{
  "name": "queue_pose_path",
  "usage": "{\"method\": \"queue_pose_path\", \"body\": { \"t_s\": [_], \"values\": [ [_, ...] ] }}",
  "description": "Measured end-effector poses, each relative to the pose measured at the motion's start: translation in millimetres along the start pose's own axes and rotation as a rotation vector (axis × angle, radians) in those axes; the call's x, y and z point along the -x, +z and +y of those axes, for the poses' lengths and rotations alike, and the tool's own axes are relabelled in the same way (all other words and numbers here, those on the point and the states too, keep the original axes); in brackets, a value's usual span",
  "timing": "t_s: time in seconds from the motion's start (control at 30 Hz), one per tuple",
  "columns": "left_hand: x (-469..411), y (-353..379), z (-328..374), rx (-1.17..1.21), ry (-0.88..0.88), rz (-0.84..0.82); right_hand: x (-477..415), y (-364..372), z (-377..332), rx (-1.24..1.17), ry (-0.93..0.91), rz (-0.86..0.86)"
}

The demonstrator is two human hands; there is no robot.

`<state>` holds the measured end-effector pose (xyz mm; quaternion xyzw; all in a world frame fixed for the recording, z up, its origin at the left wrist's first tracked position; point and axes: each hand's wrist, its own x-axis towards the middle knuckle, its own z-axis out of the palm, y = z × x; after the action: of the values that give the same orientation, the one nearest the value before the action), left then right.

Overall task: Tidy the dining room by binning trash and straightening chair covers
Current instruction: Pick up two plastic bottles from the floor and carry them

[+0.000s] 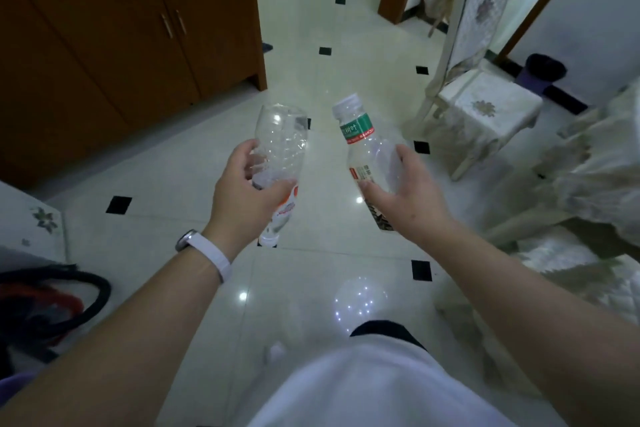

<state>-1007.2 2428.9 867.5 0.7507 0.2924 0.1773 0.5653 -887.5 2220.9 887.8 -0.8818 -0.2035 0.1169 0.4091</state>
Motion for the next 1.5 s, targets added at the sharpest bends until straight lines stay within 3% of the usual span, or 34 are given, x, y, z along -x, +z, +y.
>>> {"method": "queue_pose_path", "body": {
  "t_s": [0.27, 0.5, 0.87, 1.1, 1.5],
  "values": [
    [-105.1, 12.0, -14.1, -0.015, -0.042, -0.084, -91.6, 26.5, 13.3, 0.006, 0.082, 0.07],
    [-229.6, 53.2, -3.6, -0.07, -0.08, -0.066, -226.6, 40.2, 39.9, -0.103, 0.144, 0.055],
    [-406.0, 136.9, 56.6, -0.125, -0.031, -0.163, -407.8, -29.2, 63.6, -0.148, 0.164, 0.125],
    [-501.5, 166.4, 56.0, -0.122, -0.017, -0.239, -484.8, -24.1, 70.7, -0.18, 0.225, 0.146],
    [-749.8, 191.1, 58.8, -0.048, 0.033, -0.41, -686.4, -13.9, 19.3, -0.081, 0.331, 0.252]
  ]
}}
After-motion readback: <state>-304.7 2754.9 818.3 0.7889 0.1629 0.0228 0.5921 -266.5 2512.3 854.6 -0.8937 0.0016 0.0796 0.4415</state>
